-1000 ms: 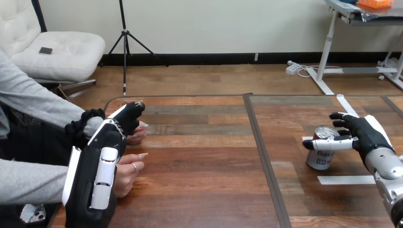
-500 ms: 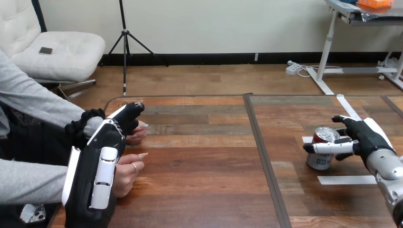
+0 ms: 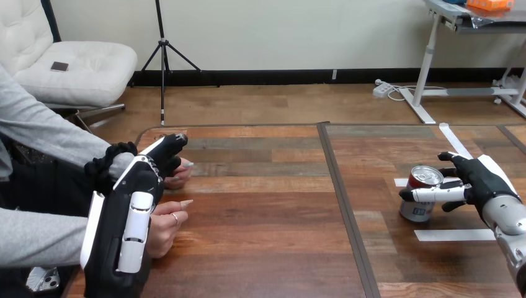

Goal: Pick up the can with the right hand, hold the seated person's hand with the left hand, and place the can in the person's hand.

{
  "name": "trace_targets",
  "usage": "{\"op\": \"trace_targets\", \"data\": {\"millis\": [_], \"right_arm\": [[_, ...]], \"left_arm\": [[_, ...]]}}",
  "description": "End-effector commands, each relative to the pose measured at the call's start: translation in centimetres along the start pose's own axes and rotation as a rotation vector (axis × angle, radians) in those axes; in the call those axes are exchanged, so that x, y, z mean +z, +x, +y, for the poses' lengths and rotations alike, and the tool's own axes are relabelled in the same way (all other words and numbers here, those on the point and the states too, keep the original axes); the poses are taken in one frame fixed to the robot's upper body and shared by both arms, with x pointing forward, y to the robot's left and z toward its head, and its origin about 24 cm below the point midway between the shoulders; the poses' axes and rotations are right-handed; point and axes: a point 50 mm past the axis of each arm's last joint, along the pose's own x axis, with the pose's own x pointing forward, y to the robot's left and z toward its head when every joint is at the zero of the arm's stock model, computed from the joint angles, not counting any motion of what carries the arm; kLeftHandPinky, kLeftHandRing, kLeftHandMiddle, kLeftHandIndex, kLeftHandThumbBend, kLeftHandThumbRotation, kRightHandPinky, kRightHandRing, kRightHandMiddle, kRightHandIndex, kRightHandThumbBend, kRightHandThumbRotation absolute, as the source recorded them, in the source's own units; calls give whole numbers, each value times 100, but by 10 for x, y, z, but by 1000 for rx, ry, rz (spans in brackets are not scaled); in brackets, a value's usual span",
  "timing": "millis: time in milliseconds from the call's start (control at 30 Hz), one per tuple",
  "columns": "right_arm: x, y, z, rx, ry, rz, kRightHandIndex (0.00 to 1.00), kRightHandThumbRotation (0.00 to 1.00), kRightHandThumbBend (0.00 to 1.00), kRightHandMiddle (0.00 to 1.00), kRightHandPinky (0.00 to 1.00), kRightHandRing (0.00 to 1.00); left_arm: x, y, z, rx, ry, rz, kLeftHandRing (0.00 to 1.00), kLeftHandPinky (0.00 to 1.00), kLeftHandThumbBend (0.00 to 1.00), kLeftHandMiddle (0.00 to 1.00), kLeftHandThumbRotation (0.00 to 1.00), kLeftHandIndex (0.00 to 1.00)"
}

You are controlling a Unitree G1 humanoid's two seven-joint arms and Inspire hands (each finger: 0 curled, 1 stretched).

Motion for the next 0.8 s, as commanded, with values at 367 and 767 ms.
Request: {"op": "trace_targets", "data": {"millis": [367,767], "right_arm": [[20,3,-12,-20,-22,-57,90,14,100,84,51,79],[20,2,-11,-24,-21,-72,84,7,100,85,72,84]], "left_arm": [[12,15,0,0,9,-82,89,89,52,84,96,78],[12,16,0,6,7,-90,89,89,52,84,96,78]]}}
